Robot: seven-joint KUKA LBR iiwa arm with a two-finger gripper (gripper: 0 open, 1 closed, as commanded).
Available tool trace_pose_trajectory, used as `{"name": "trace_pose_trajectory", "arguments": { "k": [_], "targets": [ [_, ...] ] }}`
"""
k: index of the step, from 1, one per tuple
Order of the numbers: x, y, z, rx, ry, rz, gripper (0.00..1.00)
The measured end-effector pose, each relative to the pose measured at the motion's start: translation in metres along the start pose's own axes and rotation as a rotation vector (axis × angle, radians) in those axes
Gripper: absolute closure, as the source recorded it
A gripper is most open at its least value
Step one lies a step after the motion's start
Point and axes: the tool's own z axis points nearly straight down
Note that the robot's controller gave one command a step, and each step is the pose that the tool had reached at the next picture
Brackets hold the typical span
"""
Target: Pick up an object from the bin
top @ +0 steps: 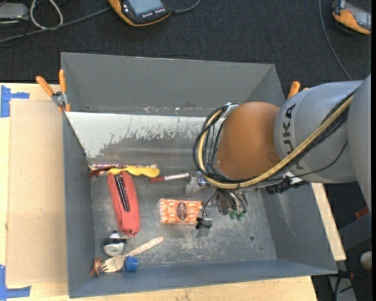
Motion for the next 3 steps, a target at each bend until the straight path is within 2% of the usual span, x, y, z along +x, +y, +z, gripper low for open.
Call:
{"name": "trace_pose_trajectory", "arguments": {
  "k": [1,2,3],
  "targets": [
    [-0.015,0.011,0.038,0.0,0.002,-0.04,0.0],
    [-0.011,-0.005,0.053,-0.001,-0.001,-0.187,1.0],
    [-0.011,-0.005,0.053,-0.001,-0.001,-0.186,1.0]
  ]
}}
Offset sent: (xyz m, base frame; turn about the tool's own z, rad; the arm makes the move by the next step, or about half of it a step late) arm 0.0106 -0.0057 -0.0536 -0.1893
